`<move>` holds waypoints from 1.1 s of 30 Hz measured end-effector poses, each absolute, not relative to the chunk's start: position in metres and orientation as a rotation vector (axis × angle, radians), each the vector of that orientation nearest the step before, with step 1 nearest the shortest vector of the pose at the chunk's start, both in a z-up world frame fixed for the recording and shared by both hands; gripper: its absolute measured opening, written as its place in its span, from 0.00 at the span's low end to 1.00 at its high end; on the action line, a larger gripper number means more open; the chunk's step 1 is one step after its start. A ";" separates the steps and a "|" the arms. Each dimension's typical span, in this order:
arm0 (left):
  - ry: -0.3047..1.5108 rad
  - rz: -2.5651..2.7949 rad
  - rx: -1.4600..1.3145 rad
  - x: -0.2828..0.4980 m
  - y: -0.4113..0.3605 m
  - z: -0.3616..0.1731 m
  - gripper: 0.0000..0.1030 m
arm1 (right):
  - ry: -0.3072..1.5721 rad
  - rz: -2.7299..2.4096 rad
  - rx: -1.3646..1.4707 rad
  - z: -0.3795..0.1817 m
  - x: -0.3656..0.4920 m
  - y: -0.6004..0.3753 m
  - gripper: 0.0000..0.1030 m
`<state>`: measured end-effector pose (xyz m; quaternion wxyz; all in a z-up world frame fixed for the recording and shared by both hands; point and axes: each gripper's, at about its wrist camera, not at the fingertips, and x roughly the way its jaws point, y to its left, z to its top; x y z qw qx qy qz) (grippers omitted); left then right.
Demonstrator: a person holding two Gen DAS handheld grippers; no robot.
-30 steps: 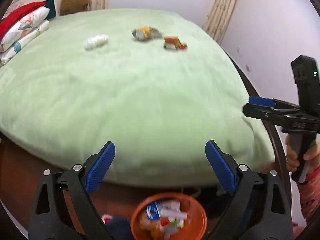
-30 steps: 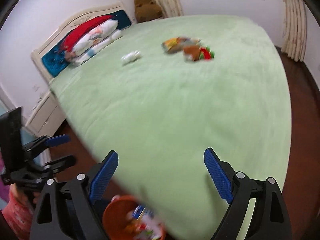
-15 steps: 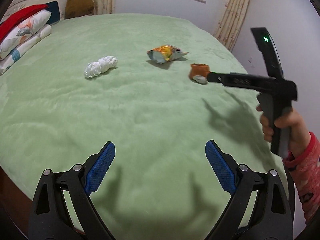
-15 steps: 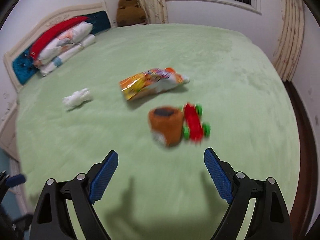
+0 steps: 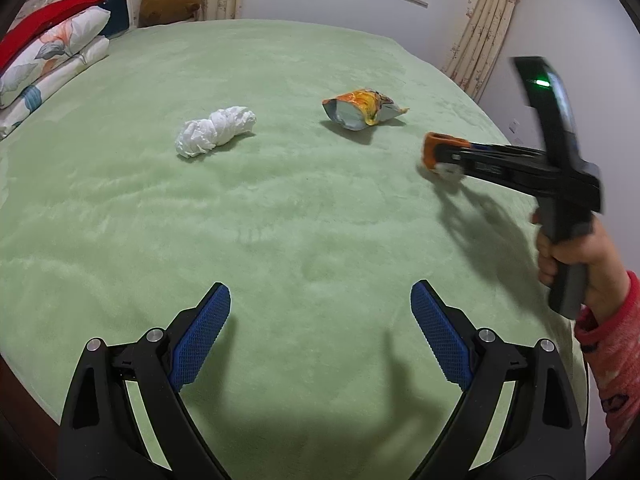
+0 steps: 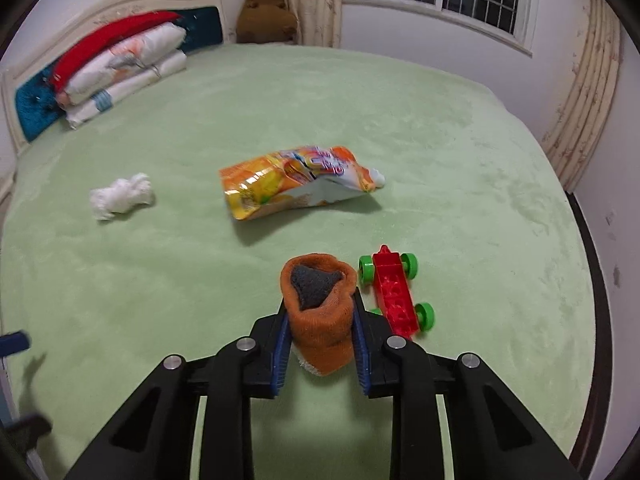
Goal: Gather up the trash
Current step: 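Grasp the orange sock with the right gripper while the left gripper grasps the white tissue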
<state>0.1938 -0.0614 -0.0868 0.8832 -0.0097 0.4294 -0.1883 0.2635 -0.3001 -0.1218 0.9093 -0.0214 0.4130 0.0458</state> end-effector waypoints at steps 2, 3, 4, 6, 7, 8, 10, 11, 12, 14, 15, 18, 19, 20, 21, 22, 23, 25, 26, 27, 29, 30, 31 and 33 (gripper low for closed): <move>0.890 -0.381 -0.017 0.196 -0.059 -0.085 0.87 | 0.825 0.124 -0.021 -0.110 0.248 -0.304 0.26; 0.886 -0.376 -0.015 0.197 -0.058 -0.083 0.87 | 0.814 0.136 -0.008 -0.105 0.241 -0.305 0.26; 0.882 -0.369 -0.012 0.198 -0.055 -0.081 0.87 | 0.799 0.153 0.008 -0.098 0.230 -0.308 0.26; 0.876 -0.362 -0.004 0.202 -0.053 -0.078 0.87 | 0.778 0.176 0.018 -0.088 0.214 -0.309 0.26; 0.872 -0.360 0.002 0.205 -0.052 -0.077 0.87 | 0.761 0.189 0.021 -0.082 0.201 -0.311 0.26; 0.861 -0.355 0.023 0.208 -0.050 -0.074 0.87 | 0.753 0.194 0.024 -0.078 0.195 -0.312 0.26; 0.826 -0.337 0.082 0.215 -0.050 -0.068 0.87 | 0.728 0.213 0.043 -0.067 0.172 -0.318 0.26; 0.804 -0.323 0.119 0.220 -0.050 -0.065 0.87 | 0.719 0.217 0.050 -0.063 0.164 -0.321 0.26; 0.779 -0.314 0.166 0.228 -0.050 -0.062 0.87 | 0.711 0.220 0.057 -0.061 0.155 -0.325 0.26; 0.737 -0.298 0.235 0.244 -0.051 -0.060 0.87 | 0.698 0.226 0.068 -0.056 0.136 -0.332 0.26; 0.721 -0.286 0.262 0.255 -0.051 -0.060 0.87 | 0.694 0.226 0.073 -0.055 0.128 -0.335 0.26; 0.739 -0.292 0.298 0.294 -0.050 -0.067 0.87 | 0.684 0.219 0.110 -0.057 0.101 -0.346 0.26; 0.753 -0.291 0.304 0.312 -0.050 -0.072 0.87 | 0.686 0.218 0.117 -0.058 0.096 -0.349 0.26; 0.764 -0.298 0.308 0.322 -0.050 -0.075 0.87 | 0.688 0.217 0.120 -0.060 0.091 -0.352 0.26; 0.778 -0.296 0.310 0.335 -0.050 -0.080 0.87 | 0.691 0.213 0.122 -0.063 0.088 -0.354 0.26; 0.789 -0.292 0.312 0.348 -0.050 -0.086 0.87 | 0.699 0.205 0.131 -0.067 0.083 -0.358 0.26; 0.786 -0.280 0.320 0.354 -0.049 -0.089 0.87 | 0.706 0.201 0.141 -0.070 0.080 -0.360 0.26; 0.791 -0.257 0.321 0.371 -0.048 -0.096 0.87 | 0.722 0.198 0.161 -0.078 0.076 -0.365 0.26; 0.809 -0.246 0.312 0.381 -0.046 -0.101 0.85 | 0.727 0.196 0.162 -0.080 0.075 -0.366 0.26; 0.823 -0.238 0.309 0.388 -0.046 -0.106 0.79 | 0.731 0.193 0.162 -0.082 0.074 -0.367 0.26; 0.845 -0.223 0.311 0.395 -0.045 -0.112 0.60 | 0.732 0.185 0.161 -0.084 0.073 -0.368 0.26; 0.865 -0.241 0.291 0.398 -0.046 -0.115 0.45 | 0.729 0.185 0.161 -0.084 0.072 -0.368 0.26; 0.874 -0.261 0.274 0.398 -0.046 -0.116 0.43 | 0.725 0.184 0.164 -0.083 0.072 -0.369 0.26; 0.858 -0.265 0.276 0.392 -0.048 -0.114 0.38 | 0.720 0.191 0.167 -0.082 0.071 -0.368 0.26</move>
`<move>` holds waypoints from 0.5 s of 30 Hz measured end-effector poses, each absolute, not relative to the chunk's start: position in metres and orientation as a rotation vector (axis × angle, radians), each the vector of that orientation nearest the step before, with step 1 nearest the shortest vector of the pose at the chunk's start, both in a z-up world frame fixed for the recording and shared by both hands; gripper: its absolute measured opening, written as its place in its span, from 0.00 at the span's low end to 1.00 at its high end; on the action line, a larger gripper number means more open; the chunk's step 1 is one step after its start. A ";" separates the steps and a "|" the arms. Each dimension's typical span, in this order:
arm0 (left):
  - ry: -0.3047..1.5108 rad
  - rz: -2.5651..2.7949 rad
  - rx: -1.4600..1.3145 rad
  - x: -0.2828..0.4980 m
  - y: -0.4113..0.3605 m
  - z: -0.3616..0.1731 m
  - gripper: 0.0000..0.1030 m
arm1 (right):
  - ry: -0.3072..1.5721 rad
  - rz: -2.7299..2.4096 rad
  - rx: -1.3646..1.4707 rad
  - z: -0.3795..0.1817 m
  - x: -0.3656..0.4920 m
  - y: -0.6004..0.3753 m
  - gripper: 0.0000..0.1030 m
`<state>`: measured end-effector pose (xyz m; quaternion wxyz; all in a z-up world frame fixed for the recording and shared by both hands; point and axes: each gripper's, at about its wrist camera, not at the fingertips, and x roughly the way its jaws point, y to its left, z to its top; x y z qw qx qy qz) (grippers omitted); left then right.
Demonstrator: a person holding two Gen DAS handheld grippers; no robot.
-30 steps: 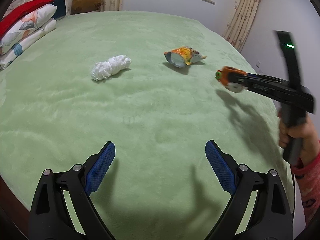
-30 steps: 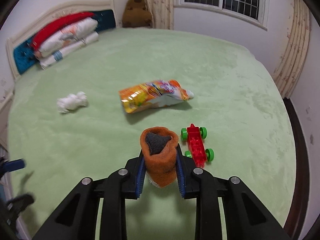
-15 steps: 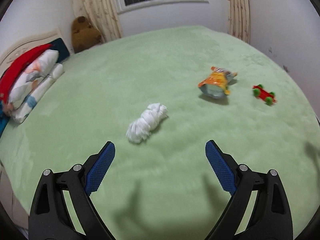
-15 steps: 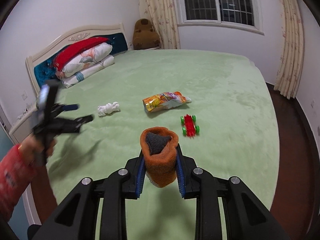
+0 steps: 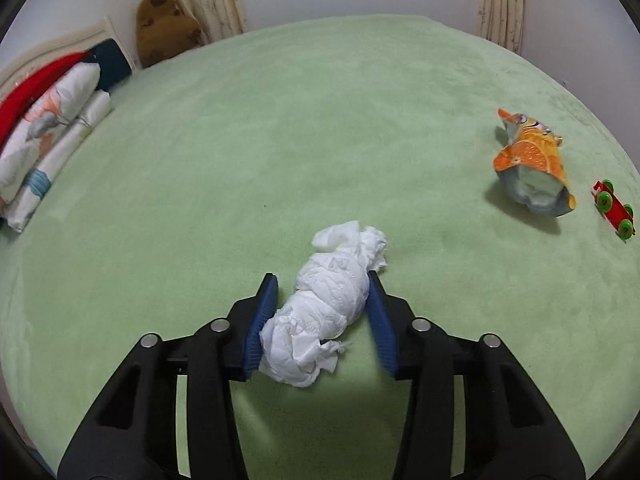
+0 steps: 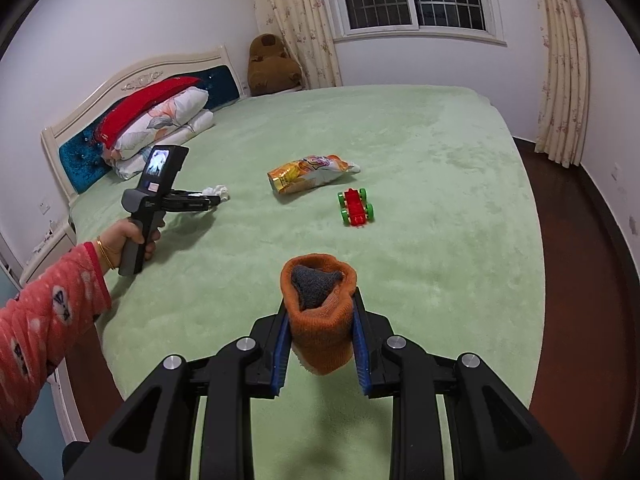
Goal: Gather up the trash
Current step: 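Grasp the orange sock with the right gripper while the left gripper grasps the white tissue, then carry the sock and tissue over the orange bucket and open both grippers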
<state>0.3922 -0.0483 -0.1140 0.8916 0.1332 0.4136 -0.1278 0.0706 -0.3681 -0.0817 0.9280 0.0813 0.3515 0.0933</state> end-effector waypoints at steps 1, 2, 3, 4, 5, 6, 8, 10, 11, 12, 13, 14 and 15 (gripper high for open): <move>0.852 -0.272 0.281 0.388 -0.049 -0.112 0.37 | 0.719 0.189 0.166 -0.081 0.070 -0.367 0.26; 0.847 -0.272 0.285 0.385 -0.051 -0.111 0.36 | 0.716 0.189 0.166 -0.080 0.069 -0.366 0.26; 0.839 -0.271 0.285 0.381 -0.051 -0.108 0.36 | 0.713 0.193 0.166 -0.079 0.067 -0.366 0.26; 0.834 -0.277 0.278 0.375 -0.050 -0.105 0.36 | 0.707 0.194 0.163 -0.077 0.065 -0.364 0.26; 0.829 -0.281 0.270 0.369 -0.050 -0.100 0.35 | 0.700 0.196 0.159 -0.075 0.062 -0.363 0.26; 0.823 -0.278 0.273 0.362 -0.050 -0.095 0.35 | 0.695 0.200 0.157 -0.074 0.059 -0.363 0.26; 0.809 -0.293 0.267 0.342 -0.052 -0.083 0.35 | 0.683 0.213 0.155 -0.066 0.052 -0.360 0.26; 0.799 -0.296 0.266 0.322 -0.055 -0.070 0.35 | 0.672 0.226 0.153 -0.059 0.043 -0.356 0.26; 0.791 -0.305 0.261 0.307 -0.058 -0.062 0.35 | 0.669 0.233 0.152 -0.056 0.038 -0.354 0.26; 0.786 -0.311 0.257 0.294 -0.059 -0.057 0.35 | 0.666 0.243 0.145 -0.052 0.032 -0.350 0.26; 0.782 -0.316 0.254 0.280 -0.060 -0.051 0.35 | 0.664 0.248 0.141 -0.048 0.027 -0.347 0.26; 0.775 -0.324 0.247 0.261 -0.062 -0.044 0.35 | 0.661 0.257 0.138 -0.045 0.019 -0.344 0.26; 0.772 -0.336 0.242 0.246 -0.064 -0.039 0.35 | 0.660 0.263 0.135 -0.042 0.015 -0.342 0.26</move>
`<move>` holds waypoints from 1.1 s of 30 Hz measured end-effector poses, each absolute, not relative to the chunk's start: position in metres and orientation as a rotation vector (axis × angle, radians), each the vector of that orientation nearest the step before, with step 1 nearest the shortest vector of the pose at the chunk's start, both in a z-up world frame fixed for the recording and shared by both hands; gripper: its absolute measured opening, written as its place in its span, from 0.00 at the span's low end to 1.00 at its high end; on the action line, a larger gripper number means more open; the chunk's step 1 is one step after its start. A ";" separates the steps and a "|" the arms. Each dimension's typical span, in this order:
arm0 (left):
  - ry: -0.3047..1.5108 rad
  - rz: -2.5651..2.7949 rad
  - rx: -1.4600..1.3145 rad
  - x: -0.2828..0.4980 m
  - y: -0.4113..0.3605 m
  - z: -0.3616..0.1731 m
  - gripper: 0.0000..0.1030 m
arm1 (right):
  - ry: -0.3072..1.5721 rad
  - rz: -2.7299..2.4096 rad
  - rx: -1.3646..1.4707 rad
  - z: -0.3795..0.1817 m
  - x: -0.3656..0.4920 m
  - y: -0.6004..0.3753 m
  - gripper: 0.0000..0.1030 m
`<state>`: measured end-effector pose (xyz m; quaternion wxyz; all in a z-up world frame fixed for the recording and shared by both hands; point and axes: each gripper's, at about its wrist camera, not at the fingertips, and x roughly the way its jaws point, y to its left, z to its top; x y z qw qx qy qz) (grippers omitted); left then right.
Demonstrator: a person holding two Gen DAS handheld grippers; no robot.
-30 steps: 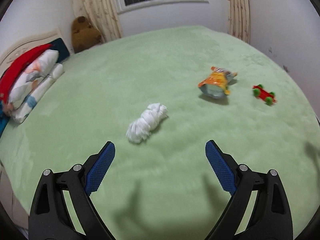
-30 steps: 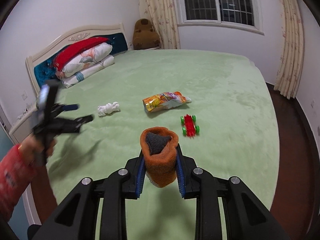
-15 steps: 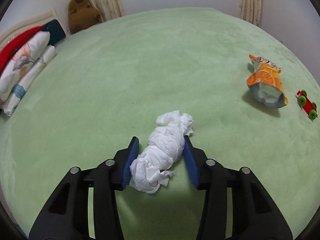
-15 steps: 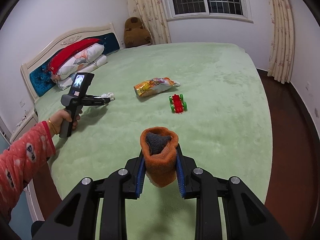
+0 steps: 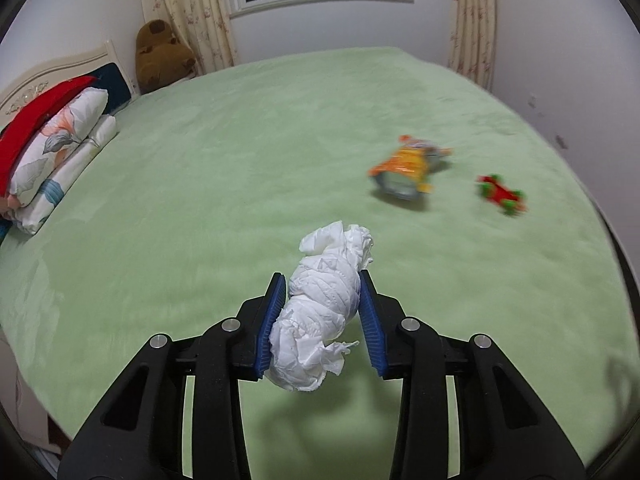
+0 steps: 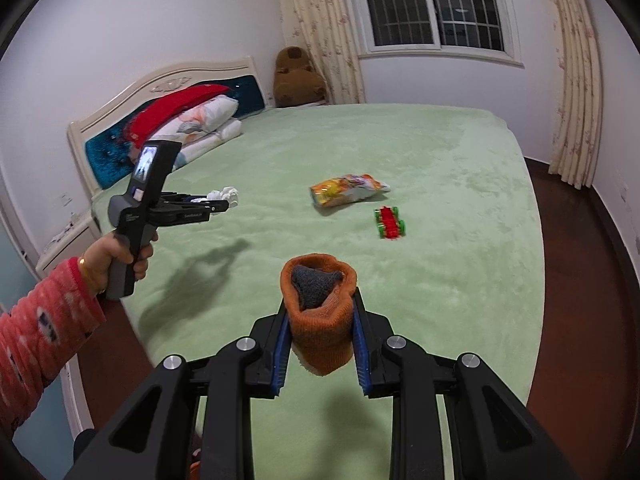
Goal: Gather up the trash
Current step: 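Carry the sock and tissue over the orange bucket and open both grippers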
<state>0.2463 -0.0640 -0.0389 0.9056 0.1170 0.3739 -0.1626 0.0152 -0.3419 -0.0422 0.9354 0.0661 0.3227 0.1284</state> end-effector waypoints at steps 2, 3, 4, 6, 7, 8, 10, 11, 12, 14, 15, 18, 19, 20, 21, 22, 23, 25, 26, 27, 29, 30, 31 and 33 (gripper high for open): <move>0.754 -0.345 0.244 0.209 -0.067 -0.027 0.35 | 0.651 0.275 0.121 -0.034 0.000 -0.337 0.26; 0.751 -0.351 0.240 0.194 -0.067 -0.023 0.35 | 0.645 0.282 0.113 -0.028 -0.010 -0.334 0.26; 0.749 -0.366 0.226 0.171 -0.067 -0.018 0.35 | 0.641 0.288 0.109 -0.025 -0.017 -0.331 0.26; 0.744 -0.379 0.208 0.142 -0.066 -0.010 0.35 | 0.629 0.296 0.096 -0.015 -0.036 -0.326 0.26; 0.733 -0.380 0.207 0.119 -0.065 -0.005 0.35 | 0.624 0.302 0.091 -0.011 -0.045 -0.324 0.26; 0.724 -0.377 0.206 0.107 -0.064 -0.002 0.35 | 0.619 0.304 0.087 -0.008 -0.052 -0.323 0.26; 0.712 -0.376 0.196 0.075 -0.062 0.005 0.35 | 0.609 0.315 0.078 0.000 -0.072 -0.318 0.26; 0.719 -0.375 0.178 0.055 -0.058 0.006 0.35 | 0.607 0.322 0.074 0.003 -0.080 -0.315 0.26; 0.727 -0.380 0.172 0.042 -0.057 0.006 0.35 | 0.608 0.329 0.070 0.004 -0.088 -0.313 0.26; 0.726 -0.378 0.169 0.012 -0.054 0.005 0.35 | 0.616 0.347 0.054 0.005 -0.106 -0.304 0.26; 0.731 -0.384 0.171 -0.005 -0.051 0.004 0.35 | 0.625 0.359 0.044 0.004 -0.117 -0.298 0.26; 0.737 -0.393 0.163 -0.046 -0.042 -0.001 0.35 | 0.649 0.386 0.022 -0.004 -0.142 -0.286 0.26; 0.742 -0.397 0.161 -0.055 -0.040 -0.003 0.35 | 0.656 0.392 0.017 -0.006 -0.149 -0.283 0.26; 0.749 -0.396 0.160 -0.070 -0.037 -0.008 0.35 | 0.668 0.402 0.014 -0.009 -0.157 -0.279 0.26; 0.753 -0.393 0.164 -0.079 -0.035 -0.011 0.35 | 0.676 0.409 0.014 -0.012 -0.162 -0.277 0.26; 0.759 -0.390 0.171 -0.087 -0.033 -0.015 0.35 | 0.690 0.421 0.016 -0.017 -0.171 -0.274 0.26; 0.769 -0.384 0.172 -0.097 -0.031 -0.021 0.35 | 0.703 0.429 0.018 -0.021 -0.177 -0.272 0.26; 0.801 -0.391 0.162 -0.111 -0.027 -0.033 0.35 | 0.731 0.437 0.025 -0.031 -0.188 -0.267 0.26; 0.824 -0.397 0.155 -0.119 -0.026 -0.043 0.35 | 0.743 0.441 0.032 -0.036 -0.191 -0.267 0.26; 0.843 -0.396 0.152 -0.124 -0.026 -0.051 0.35 | 0.759 0.448 0.043 -0.041 -0.193 -0.266 0.26; 0.890 -0.412 0.151 -0.135 -0.028 -0.072 0.35 | 0.794 0.451 0.052 -0.055 -0.200 -0.262 0.26; 0.915 -0.418 0.145 -0.140 -0.029 -0.082 0.35 | 0.815 0.446 0.050 -0.064 -0.203 -0.260 0.26; 0.936 -0.426 0.136 -0.142 -0.030 -0.089 0.35 | 0.835 0.447 0.055 -0.071 -0.205 -0.258 0.26; 0.994 -0.436 0.122 -0.148 -0.032 -0.113 0.35 | 0.881 0.458 0.070 -0.087 -0.207 -0.254 0.26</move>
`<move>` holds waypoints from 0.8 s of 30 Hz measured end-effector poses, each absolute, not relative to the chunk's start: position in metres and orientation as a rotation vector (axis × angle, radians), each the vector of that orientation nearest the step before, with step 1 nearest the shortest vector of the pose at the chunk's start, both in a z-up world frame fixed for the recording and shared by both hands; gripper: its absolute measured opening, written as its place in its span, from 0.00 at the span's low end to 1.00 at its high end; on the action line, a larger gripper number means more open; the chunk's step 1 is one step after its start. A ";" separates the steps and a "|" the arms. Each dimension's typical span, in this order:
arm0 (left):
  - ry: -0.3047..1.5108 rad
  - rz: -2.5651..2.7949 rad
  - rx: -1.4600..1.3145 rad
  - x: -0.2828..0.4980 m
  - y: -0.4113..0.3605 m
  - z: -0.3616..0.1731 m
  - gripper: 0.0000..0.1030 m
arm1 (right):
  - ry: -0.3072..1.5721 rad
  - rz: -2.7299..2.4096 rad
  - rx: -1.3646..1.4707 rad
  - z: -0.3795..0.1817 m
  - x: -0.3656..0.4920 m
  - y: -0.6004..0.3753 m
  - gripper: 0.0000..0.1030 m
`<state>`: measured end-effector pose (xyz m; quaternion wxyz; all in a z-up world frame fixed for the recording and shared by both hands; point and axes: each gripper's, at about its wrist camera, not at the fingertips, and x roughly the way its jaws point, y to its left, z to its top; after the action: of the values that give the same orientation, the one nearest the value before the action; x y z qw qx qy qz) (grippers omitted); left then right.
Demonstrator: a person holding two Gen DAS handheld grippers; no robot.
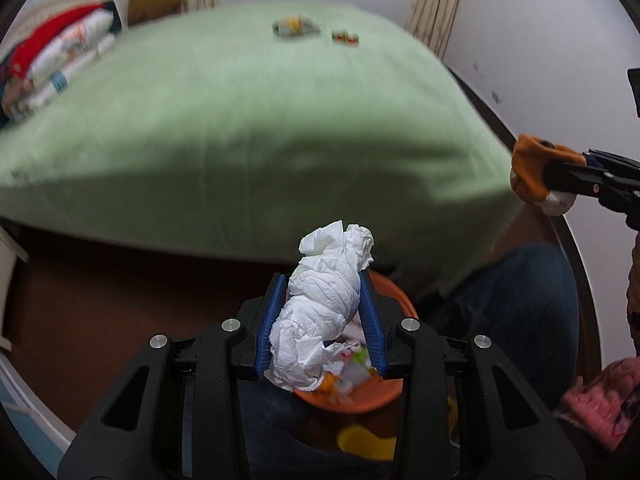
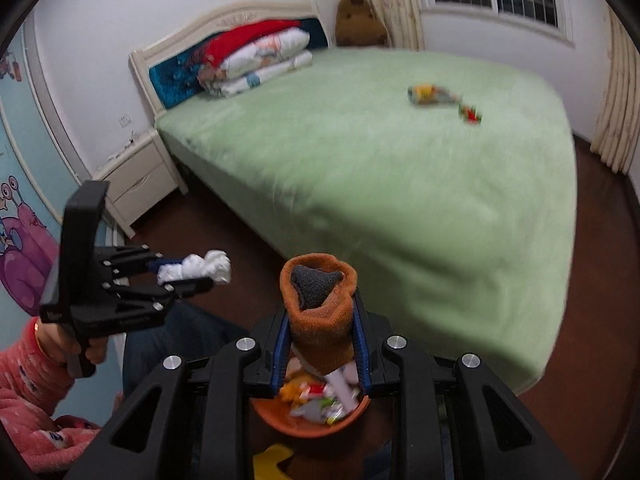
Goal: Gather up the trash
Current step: 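Carry the sock and tissue over the orange bucket and open both grippers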
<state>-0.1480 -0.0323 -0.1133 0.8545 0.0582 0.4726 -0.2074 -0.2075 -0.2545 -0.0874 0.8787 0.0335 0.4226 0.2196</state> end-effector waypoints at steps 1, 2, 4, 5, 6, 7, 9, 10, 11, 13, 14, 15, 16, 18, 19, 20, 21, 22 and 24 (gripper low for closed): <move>1.011 -0.438 0.124 -0.150 -0.034 -0.121 0.35 | 0.897 0.457 0.072 -0.094 -0.208 -0.253 0.26; 1.037 -0.439 0.120 -0.152 -0.036 -0.133 0.35 | 0.919 0.459 0.075 -0.103 -0.210 -0.250 0.26; 1.081 -0.446 0.109 -0.155 -0.041 -0.153 0.35 | 0.969 0.467 0.082 -0.122 -0.211 -0.245 0.26; 1.105 -0.440 0.104 -0.155 -0.043 -0.164 0.35 | 0.998 0.470 0.083 -0.133 -0.212 -0.241 0.26; 1.128 -0.438 0.099 -0.155 -0.044 -0.173 0.35 | 1.018 0.469 0.084 -0.141 -0.212 -0.239 0.26; 1.156 -0.441 0.087 -0.155 -0.047 -0.185 0.35 | 1.053 0.470 0.088 -0.153 -0.212 -0.236 0.26; 1.199 -0.433 0.072 -0.154 -0.049 -0.202 0.35 | 1.106 0.477 0.090 -0.172 -0.211 -0.229 0.26; 1.230 -0.429 0.060 -0.153 -0.051 -0.214 0.35 | 1.120 0.477 0.085 -0.177 -0.210 -0.227 0.26; 1.249 -0.424 0.052 -0.150 -0.052 -0.221 0.35 | 1.142 0.481 0.081 -0.186 -0.209 -0.223 0.26; 1.302 -0.419 0.028 -0.147 -0.053 -0.237 0.35 | 1.185 0.487 0.077 -0.201 -0.206 -0.216 0.26; 1.330 -0.417 0.014 -0.148 -0.054 -0.248 0.35 | 1.204 0.491 0.076 -0.208 -0.203 -0.212 0.26; 1.349 -0.407 0.009 -0.147 -0.053 -0.255 0.35 | 1.221 0.490 0.076 -0.214 -0.201 -0.210 0.26; 1.374 -0.401 0.003 -0.145 -0.054 -0.264 0.35 | 1.245 0.489 0.078 -0.223 -0.197 -0.207 0.26; 1.409 -0.388 -0.013 -0.144 -0.051 -0.275 0.35 | 1.287 0.482 0.091 -0.238 -0.189 -0.204 0.26; 1.421 -0.386 -0.017 -0.143 -0.050 -0.279 0.35 | 1.298 0.479 0.092 -0.241 -0.188 -0.204 0.26; 1.432 -0.380 -0.007 -0.143 -0.051 -0.284 0.35 | 1.311 0.478 0.095 -0.246 -0.185 -0.203 0.26; 1.441 -0.372 0.004 -0.143 -0.051 -0.287 0.35 | 1.322 0.476 0.099 -0.251 -0.184 -0.202 0.26; 1.447 -0.371 0.007 -0.143 -0.050 -0.289 0.35 | 1.335 0.475 0.105 -0.256 -0.183 -0.204 0.26; 1.460 -0.377 0.002 -0.142 -0.050 -0.292 0.35 | 1.347 0.470 0.107 -0.263 -0.180 -0.204 0.26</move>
<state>-0.1416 -0.0505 -0.2915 0.7291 0.0010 0.6627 -0.1710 -0.1795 -0.2039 -0.2632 0.7549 0.0491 0.6176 0.2152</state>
